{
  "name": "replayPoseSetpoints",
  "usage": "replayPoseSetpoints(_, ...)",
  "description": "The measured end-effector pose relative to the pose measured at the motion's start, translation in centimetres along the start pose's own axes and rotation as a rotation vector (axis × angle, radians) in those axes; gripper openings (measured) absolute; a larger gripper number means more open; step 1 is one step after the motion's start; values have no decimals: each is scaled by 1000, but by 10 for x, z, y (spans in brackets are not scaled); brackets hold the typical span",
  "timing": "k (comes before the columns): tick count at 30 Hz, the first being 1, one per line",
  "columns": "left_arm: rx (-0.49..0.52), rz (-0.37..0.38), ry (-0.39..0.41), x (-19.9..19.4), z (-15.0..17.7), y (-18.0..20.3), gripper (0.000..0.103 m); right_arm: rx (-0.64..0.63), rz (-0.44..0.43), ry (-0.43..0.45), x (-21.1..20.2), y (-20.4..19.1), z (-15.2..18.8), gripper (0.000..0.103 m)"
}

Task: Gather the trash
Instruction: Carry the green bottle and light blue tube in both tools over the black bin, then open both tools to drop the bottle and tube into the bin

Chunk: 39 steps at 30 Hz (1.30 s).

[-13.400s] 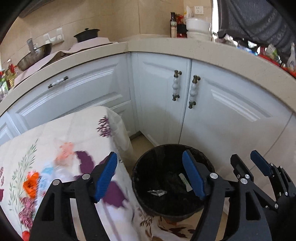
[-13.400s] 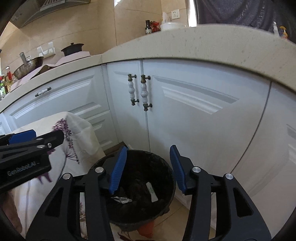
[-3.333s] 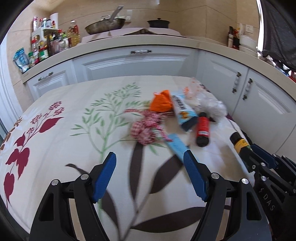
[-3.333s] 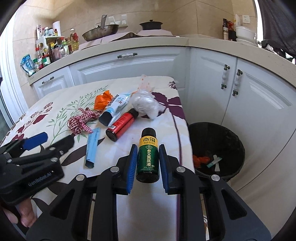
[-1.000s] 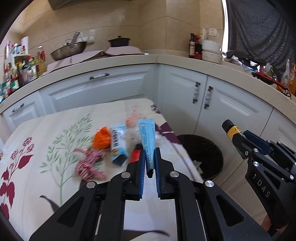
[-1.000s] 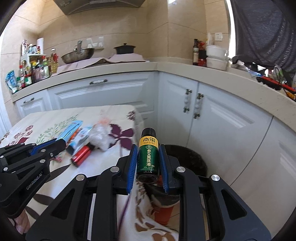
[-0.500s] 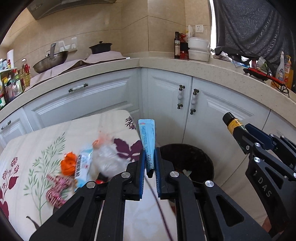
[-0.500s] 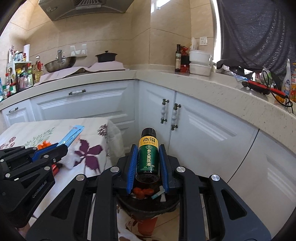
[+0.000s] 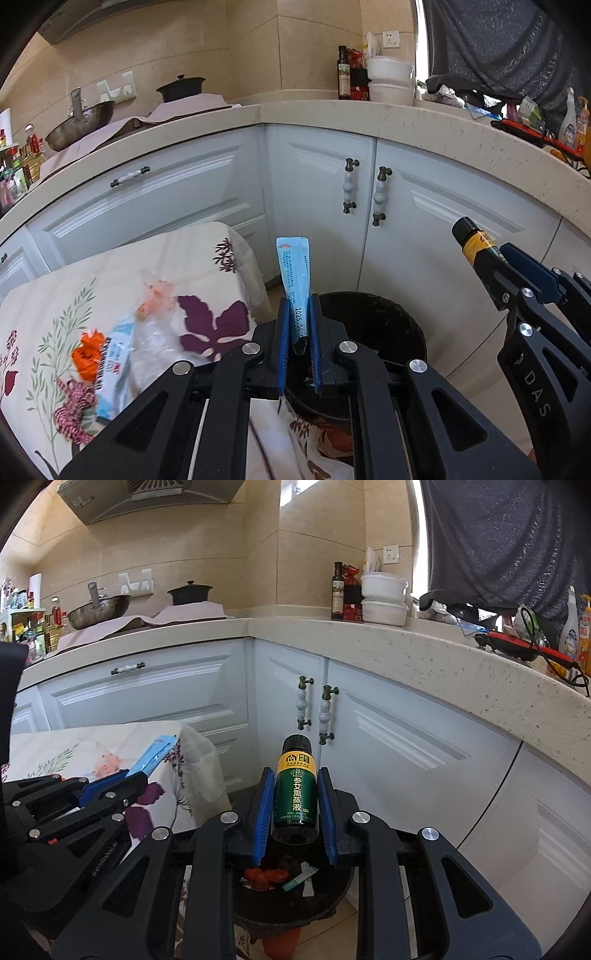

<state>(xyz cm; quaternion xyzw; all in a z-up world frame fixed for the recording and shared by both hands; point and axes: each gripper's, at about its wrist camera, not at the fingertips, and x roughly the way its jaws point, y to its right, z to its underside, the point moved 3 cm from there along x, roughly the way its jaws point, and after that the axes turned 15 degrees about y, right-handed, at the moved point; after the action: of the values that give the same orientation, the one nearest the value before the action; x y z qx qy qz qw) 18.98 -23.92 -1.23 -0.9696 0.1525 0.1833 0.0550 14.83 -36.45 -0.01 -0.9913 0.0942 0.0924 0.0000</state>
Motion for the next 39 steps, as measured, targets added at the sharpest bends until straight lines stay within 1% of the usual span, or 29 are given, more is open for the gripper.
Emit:
replayPoseSetpoints(11, 3, -17, -39, 32, 4, 10, 11, 17, 22, -14, 24, 15, 11, 23)
replayPoseSetpoints(19, -14, -18, -77, 57, 6, 19, 11, 23, 33, -45, 48, 21, 23, 23)
replayPoseSetpoints(23, 3, -25, -90, 68, 11, 23, 11, 29, 42, -66, 62, 24, 32, 23)
replayPoseSetpoints(31, -2, -27, -99, 80, 13, 24, 12, 34, 57, -80, 82, 29, 43, 23)
replayPoseSetpoints(36, 10, -34, -91, 81, 13, 25, 18, 40, 58, -90, 89, 29, 47, 25)
replayPoseSetpoints(38, 4, -35, -91, 81, 12, 23, 25, 42, 61, -89, 88, 29, 47, 25)
replayPoseSetpoints(39, -2, -37, -90, 80, 12, 22, 27, 41, 62, -87, 86, 29, 46, 25)
